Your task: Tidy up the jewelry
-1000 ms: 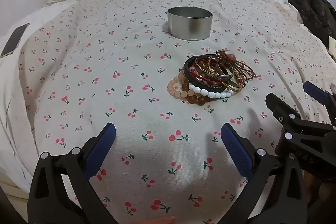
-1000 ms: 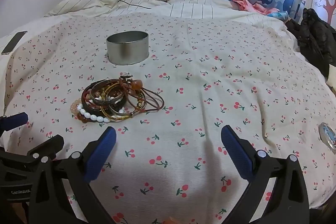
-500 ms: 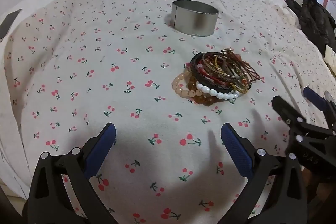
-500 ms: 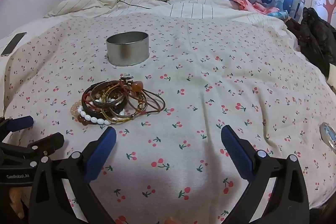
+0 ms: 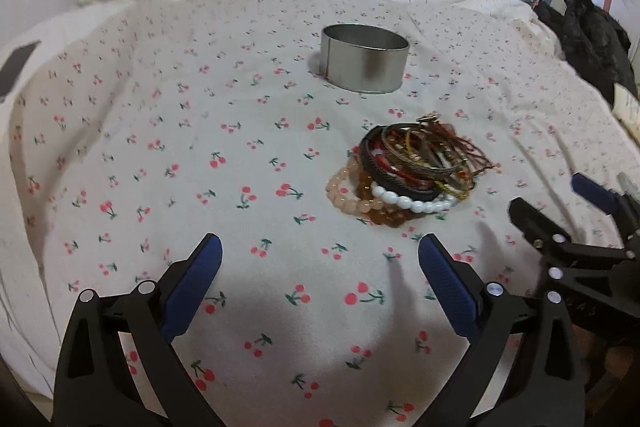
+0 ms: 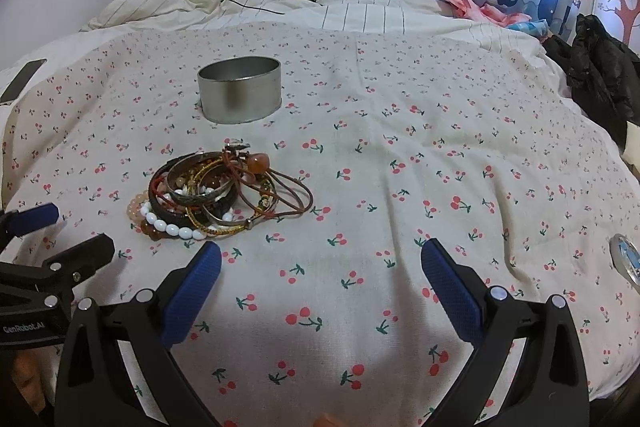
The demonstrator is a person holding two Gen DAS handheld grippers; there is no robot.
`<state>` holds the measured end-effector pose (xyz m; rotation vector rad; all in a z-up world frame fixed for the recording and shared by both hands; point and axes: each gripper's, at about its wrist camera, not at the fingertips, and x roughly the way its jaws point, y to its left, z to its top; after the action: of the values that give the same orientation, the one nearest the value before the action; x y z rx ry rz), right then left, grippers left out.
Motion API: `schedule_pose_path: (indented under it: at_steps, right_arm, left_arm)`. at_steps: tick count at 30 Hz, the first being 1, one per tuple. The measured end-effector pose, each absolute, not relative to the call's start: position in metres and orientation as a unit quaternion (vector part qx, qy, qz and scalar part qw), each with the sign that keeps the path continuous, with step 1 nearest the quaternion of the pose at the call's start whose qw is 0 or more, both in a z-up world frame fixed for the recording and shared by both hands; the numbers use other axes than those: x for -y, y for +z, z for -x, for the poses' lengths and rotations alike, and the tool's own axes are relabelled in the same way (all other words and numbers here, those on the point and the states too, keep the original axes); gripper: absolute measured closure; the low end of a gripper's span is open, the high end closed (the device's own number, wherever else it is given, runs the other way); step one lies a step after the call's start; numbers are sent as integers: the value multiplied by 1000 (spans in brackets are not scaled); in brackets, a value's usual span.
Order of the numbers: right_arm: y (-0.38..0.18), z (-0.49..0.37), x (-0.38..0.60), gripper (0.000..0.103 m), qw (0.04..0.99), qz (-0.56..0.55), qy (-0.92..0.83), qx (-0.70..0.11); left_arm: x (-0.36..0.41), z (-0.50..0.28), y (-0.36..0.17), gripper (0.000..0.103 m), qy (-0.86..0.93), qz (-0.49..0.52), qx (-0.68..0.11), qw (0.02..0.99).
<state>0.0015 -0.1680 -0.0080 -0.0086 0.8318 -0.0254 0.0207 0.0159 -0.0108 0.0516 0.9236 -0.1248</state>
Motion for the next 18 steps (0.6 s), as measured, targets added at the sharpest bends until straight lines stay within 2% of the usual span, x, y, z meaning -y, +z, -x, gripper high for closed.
schedule_pose_path:
  at_steps: [18]
  right_arm:
    - [-20,-5,169,7,907,-2,-11,-420]
  left_arm:
    - [-20,-27,-27,9,-46,10,-449,892]
